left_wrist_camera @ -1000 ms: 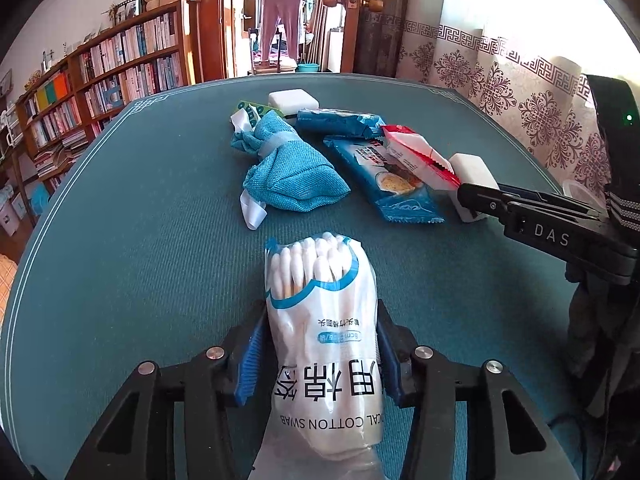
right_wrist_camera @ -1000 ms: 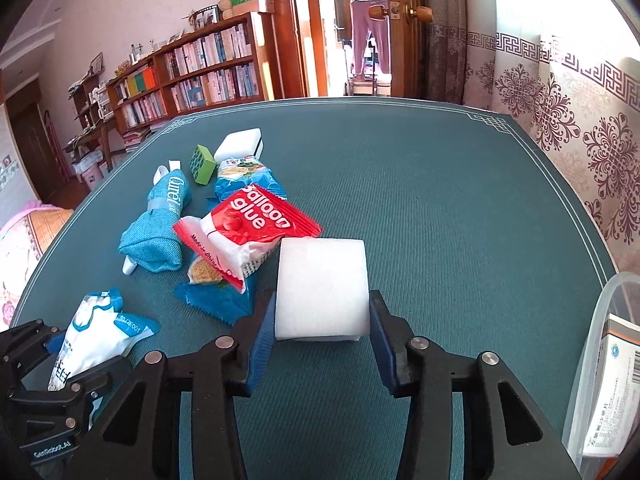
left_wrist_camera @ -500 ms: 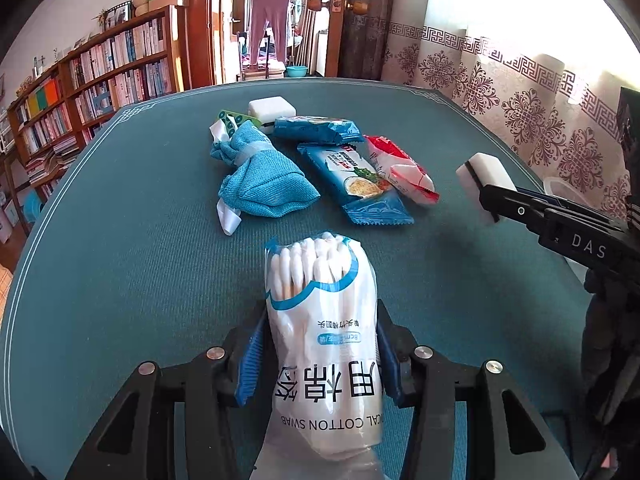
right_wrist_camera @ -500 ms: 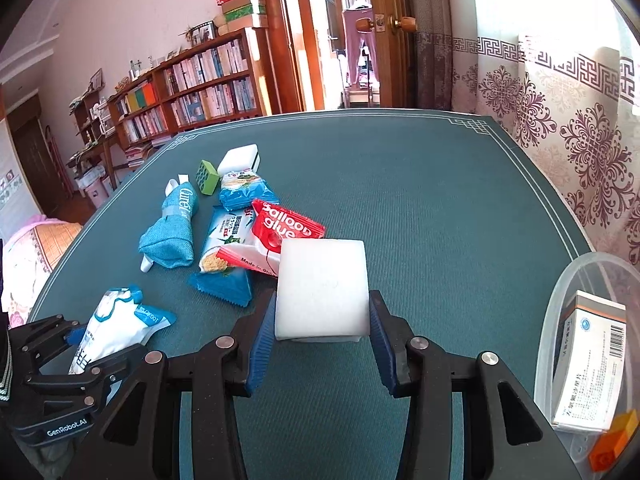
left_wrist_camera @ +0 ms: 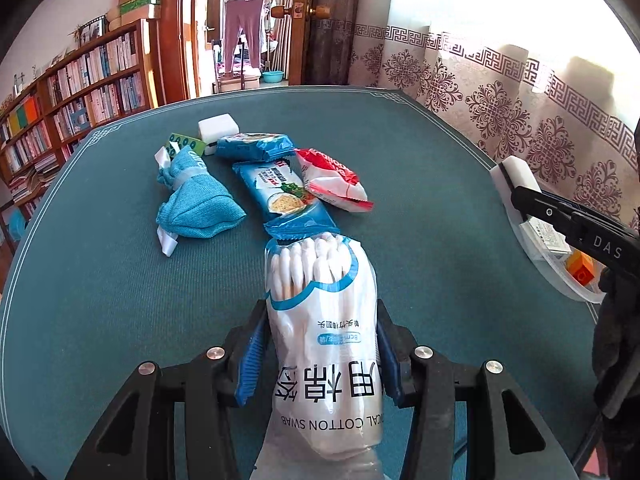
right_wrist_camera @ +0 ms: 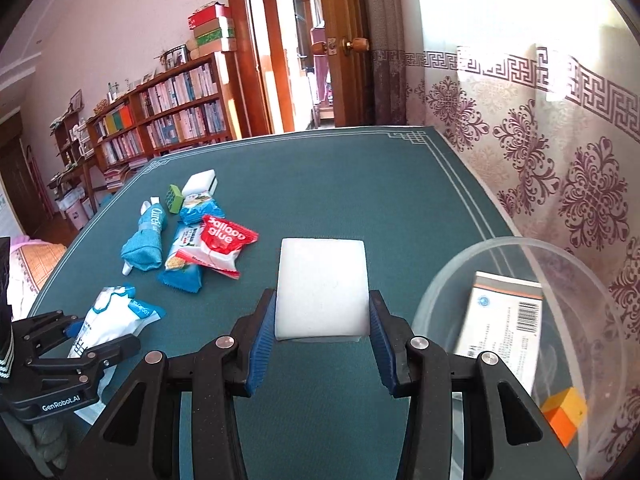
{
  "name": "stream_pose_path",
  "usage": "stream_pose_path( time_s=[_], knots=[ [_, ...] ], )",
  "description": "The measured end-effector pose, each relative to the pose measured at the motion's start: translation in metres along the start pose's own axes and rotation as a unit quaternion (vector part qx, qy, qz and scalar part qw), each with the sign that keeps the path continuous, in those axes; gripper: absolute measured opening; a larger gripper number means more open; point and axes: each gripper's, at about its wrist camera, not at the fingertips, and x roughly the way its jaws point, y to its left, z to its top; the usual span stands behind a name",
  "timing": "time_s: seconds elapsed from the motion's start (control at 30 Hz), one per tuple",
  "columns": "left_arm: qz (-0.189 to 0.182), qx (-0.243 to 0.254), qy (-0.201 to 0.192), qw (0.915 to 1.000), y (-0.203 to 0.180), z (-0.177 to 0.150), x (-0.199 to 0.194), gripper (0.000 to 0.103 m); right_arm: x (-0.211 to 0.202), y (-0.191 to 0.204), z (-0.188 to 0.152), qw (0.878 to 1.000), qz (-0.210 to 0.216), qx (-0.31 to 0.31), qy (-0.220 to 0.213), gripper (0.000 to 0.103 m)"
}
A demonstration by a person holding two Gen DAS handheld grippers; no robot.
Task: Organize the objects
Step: 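Carry the sponge and swab bag to the clear bowl with both tools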
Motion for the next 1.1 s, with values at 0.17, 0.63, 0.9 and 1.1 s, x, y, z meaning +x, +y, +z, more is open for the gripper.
stream_pose_path(
  time_s=[0.17, 0.63, 0.9, 1.1],
  knots=[
    [-0.011, 0.015, -0.002, 0.9998, -0.022, 0.007, 0.001, 0.051, -0.015, -0.041, -0.005, 0.999, -0.042, 0.030, -0.007, 0.046],
    [-0.032, 0.064, -0.007, 0.9974, -0.078, 0.019, 0.000, 0.051, -0.034, -0.135, -0.023, 0.983, -0.159, 0.090, -0.011, 0.046],
    [-0.047, 0.082, -0.013, 0.9955, -0.103, 0.025, 0.000, 0.051, -0.026, -0.157, -0.035, 0.980, -0.167, 0.108, 0.007, 0.047],
    [-0.061, 0.089, -0.018, 0.9940, -0.121, 0.031, 0.003, 0.051, -0.028, -0.156, -0.039, 0.982, -0.160, 0.103, 0.006, 0.049]
  ],
)
